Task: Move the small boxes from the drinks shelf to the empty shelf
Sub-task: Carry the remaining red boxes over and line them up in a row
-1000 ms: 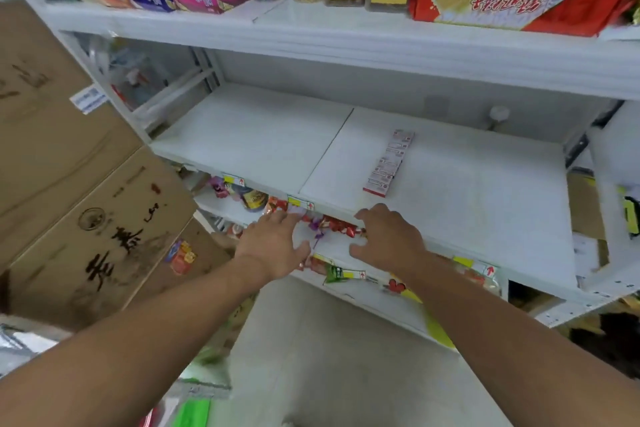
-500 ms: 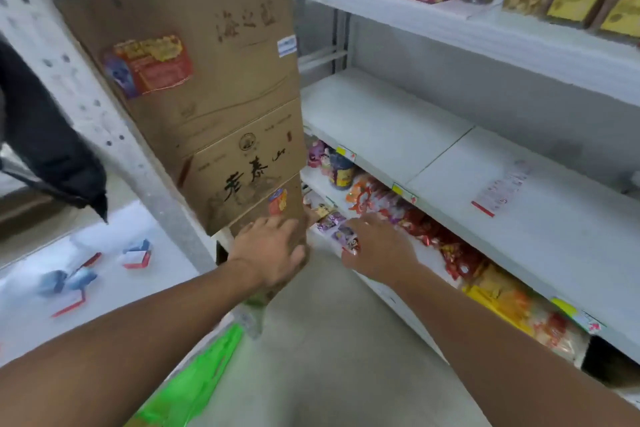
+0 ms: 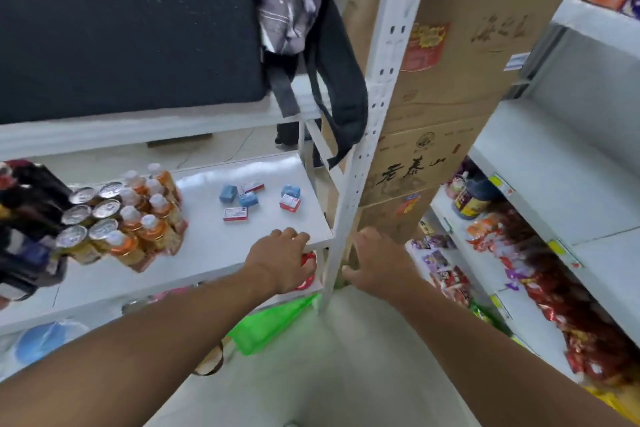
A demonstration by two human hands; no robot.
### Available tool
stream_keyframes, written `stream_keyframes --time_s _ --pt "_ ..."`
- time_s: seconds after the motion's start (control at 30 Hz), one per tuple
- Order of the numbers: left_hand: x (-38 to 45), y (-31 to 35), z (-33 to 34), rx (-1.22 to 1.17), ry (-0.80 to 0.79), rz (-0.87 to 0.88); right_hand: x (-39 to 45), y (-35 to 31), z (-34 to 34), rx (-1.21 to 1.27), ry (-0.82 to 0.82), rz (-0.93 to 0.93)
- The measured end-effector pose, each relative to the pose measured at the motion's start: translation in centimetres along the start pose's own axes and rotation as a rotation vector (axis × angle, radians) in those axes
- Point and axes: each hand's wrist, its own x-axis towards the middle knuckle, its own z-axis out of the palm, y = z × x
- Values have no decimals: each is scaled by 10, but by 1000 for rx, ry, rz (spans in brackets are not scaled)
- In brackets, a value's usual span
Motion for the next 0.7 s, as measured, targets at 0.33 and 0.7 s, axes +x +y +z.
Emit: stream_keyframes --time_s 0.33,0.7 --pt "-37 -77 3 -41 23 -220 47 -65 20 -41 -45 -199" --pt "-35 -78 -2 -33 32 -348 91 -50 30 15 -115 -306"
